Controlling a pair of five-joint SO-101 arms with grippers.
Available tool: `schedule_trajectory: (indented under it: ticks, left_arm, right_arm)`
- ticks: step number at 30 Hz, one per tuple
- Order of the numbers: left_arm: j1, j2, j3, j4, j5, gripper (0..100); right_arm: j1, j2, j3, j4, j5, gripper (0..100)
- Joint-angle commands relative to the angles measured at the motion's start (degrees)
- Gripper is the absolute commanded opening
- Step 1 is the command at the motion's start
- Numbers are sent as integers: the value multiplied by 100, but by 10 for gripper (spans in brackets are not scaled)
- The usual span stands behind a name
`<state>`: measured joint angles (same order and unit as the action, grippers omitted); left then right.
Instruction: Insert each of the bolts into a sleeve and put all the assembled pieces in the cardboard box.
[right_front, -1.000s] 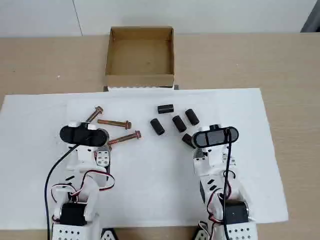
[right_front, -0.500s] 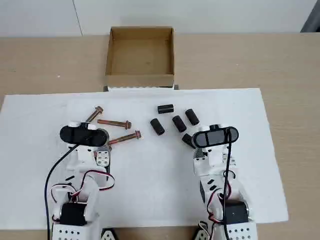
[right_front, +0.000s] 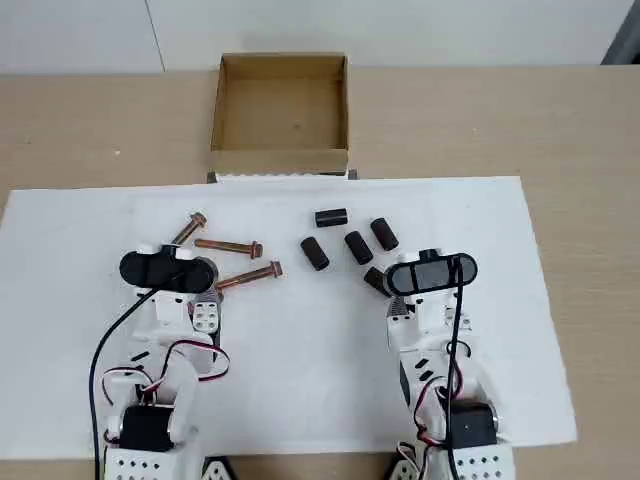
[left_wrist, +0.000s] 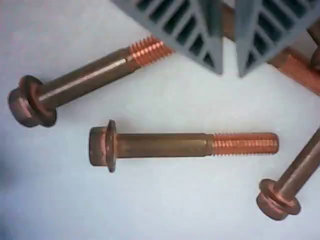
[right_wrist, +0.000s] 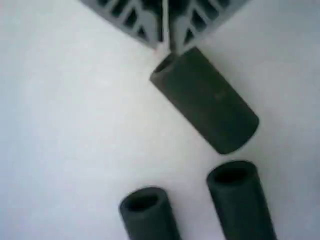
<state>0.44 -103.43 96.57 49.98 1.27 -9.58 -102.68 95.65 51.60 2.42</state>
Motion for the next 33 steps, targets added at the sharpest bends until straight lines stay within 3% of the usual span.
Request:
schedule_trajectory:
  ticks: [1,9,14,21,29,33]
  left_arm:
    - [-9,-53,-22,44,9,5]
    - [18,-53,-22,44,-9,5]
    - [378,-70,-48,9,0,5]
    - [264,-44,-989,70,26,5]
    - [264,-35,-2352,1776,-9,5]
    - [18,-26,-2774,2224,-18,5]
  right_arm:
    - [4,-40,79,4,-9,3]
    - [4,-40,79,4,-9,3]
    - [4,-40,79,4,-9,3]
    - [4,-40,79,4,-9,3]
    - [4,-40,79,4,-9,3]
    - [4,-40,79,4,-9,3]
